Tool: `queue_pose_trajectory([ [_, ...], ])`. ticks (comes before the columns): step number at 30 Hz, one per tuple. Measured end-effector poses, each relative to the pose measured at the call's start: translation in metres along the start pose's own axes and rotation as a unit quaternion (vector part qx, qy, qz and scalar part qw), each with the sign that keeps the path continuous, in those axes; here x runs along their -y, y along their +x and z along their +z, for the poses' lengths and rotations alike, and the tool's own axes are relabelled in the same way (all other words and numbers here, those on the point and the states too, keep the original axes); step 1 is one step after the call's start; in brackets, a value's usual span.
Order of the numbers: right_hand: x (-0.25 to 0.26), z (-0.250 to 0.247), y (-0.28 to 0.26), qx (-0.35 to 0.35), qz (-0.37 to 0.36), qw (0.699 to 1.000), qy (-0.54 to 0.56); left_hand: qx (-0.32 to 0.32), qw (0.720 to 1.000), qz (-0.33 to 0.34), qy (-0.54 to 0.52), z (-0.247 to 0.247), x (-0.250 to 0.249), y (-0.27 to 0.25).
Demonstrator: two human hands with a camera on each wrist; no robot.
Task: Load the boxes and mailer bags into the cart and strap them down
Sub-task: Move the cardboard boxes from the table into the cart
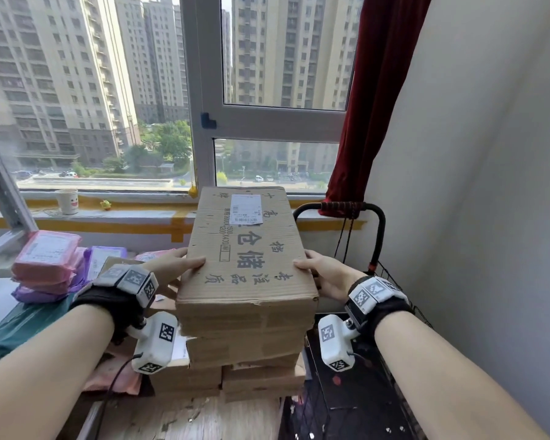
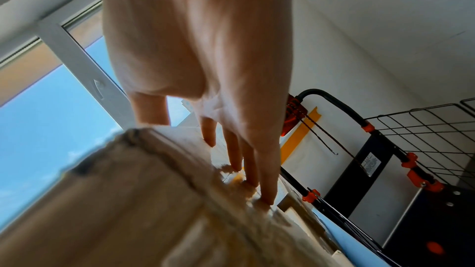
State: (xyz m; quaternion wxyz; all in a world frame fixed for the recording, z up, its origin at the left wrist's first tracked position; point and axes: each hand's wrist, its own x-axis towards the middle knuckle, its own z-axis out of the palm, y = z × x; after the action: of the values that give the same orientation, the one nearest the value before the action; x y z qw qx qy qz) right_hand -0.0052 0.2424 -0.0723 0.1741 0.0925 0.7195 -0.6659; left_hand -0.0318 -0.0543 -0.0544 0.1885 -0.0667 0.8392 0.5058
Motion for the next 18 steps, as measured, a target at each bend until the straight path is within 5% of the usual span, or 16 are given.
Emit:
queue_pose_trajectory([
  [8,0.0,-0.077,-0.03,-0.017,-0.043,0.998,0.039,-0.002,0.999,0.045,-0.013,0.057,-0.055,-0.019],
  [18,-0.02,-0.244,-0.085,-0.051,-0.068,0.995,0.043,0.021,0.996,0.08,-0.036,0.213,-0.14,-0.02],
])
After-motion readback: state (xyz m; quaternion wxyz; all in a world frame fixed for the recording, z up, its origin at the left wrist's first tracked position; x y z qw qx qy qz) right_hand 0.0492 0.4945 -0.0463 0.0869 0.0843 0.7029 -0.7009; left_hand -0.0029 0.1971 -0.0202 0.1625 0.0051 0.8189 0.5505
